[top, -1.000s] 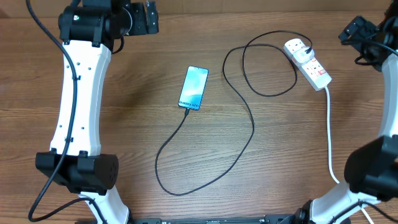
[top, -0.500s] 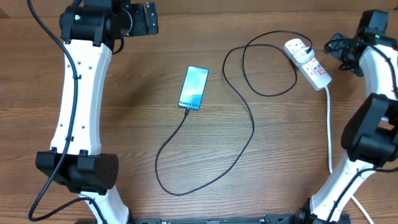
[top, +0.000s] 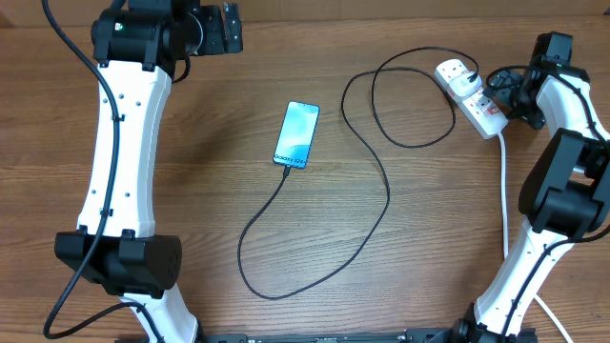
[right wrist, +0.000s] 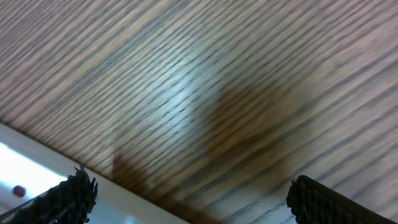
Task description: Plug charger to phone and switch on socket
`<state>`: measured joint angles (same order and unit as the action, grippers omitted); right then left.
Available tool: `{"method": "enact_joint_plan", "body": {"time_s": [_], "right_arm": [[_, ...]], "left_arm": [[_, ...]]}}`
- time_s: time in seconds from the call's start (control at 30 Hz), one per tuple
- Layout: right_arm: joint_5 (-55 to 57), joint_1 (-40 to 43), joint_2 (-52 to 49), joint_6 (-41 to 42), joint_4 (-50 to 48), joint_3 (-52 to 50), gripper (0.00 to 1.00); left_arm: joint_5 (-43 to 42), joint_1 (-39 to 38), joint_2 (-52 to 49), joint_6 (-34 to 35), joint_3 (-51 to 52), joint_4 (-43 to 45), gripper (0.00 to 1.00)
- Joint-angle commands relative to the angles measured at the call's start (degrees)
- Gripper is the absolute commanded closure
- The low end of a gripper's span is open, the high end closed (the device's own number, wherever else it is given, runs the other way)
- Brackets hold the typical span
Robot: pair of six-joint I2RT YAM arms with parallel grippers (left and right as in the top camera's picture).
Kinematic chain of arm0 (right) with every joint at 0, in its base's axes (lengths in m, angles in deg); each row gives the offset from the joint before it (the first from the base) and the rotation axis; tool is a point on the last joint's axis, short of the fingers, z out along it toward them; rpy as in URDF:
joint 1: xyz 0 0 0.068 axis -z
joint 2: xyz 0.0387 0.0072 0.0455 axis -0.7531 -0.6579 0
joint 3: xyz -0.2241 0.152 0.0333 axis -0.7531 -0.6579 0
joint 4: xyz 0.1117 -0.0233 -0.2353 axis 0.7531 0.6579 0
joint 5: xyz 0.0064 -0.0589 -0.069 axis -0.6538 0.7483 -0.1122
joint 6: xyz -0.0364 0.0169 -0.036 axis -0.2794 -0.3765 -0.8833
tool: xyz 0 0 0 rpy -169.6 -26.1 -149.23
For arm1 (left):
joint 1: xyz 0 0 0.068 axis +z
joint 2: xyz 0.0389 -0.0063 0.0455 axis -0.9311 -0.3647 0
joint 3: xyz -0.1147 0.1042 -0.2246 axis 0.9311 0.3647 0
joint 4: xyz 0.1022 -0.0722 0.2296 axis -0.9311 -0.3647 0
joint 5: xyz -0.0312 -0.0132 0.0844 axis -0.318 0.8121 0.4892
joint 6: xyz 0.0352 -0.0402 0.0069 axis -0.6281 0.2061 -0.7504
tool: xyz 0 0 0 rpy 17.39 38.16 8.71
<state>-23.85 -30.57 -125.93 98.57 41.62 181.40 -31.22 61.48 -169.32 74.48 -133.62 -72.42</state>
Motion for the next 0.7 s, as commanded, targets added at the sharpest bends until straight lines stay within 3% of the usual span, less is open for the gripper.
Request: {"method": "enact_joint_plan", "body": {"time_s": [0.0, 0.67], "right_arm": [[-3.45, -0.39, 0.13, -0.24, -0.33, 1.05, 0.0], [-7.15, -0.37, -0.09, -0.04, 0.81, 1.03, 0.0]], "left_arm": [[0.79, -0.39, -0.26, -0.92, 0.04, 0.04, 0.0], [0.79, -0.39, -0.26, -0.92, 0.04, 0.04, 0.0]]}}
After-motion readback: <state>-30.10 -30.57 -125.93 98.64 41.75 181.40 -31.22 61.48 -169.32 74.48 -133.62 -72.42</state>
